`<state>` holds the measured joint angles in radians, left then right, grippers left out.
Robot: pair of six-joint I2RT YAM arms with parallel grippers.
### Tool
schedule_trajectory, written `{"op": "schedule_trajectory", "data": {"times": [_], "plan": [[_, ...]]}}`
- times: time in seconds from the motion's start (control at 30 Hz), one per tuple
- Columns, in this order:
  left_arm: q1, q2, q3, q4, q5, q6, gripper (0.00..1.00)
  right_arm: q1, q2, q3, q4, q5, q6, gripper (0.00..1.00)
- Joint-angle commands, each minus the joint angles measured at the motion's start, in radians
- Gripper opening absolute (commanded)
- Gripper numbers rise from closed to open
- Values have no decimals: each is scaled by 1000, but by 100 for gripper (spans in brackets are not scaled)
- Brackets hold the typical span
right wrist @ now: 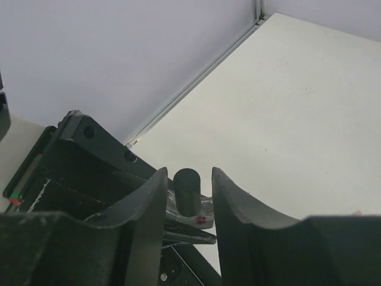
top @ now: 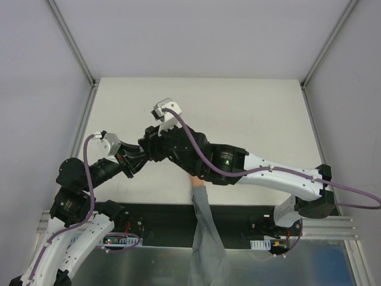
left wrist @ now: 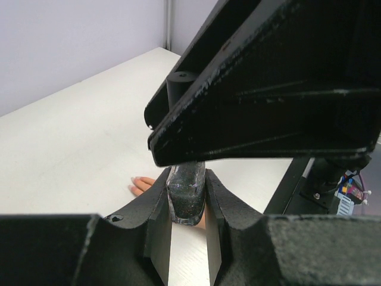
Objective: Paint the nails
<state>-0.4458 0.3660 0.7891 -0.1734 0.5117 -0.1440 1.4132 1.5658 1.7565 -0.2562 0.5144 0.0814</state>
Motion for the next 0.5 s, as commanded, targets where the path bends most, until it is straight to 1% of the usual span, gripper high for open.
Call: {"op": "schedule_trajectory", "data": {"times": [0.0, 0.13, 0.3, 0.33, 0.43, 0.47], "plan": [[-5, 5, 10, 37, -35, 3, 0, 30, 22, 73, -14, 160, 7, 37], [-7, 7, 10, 38, -38, -3, 0, 38, 45, 96, -24, 191, 15, 37], [-5, 5, 12, 38, -39, -16, 0, 40, 65, 107, -32, 200, 32, 33], [-5, 7, 12, 38, -35, -17, 0, 38, 69, 109, -29, 200, 32, 28], [-7, 8, 15, 38, -32, -29, 0, 38, 76, 107, -29, 194, 47, 24], [-5, 7, 15, 38, -33, -35, 0, 38, 76, 101, -29, 193, 55, 21]]}}
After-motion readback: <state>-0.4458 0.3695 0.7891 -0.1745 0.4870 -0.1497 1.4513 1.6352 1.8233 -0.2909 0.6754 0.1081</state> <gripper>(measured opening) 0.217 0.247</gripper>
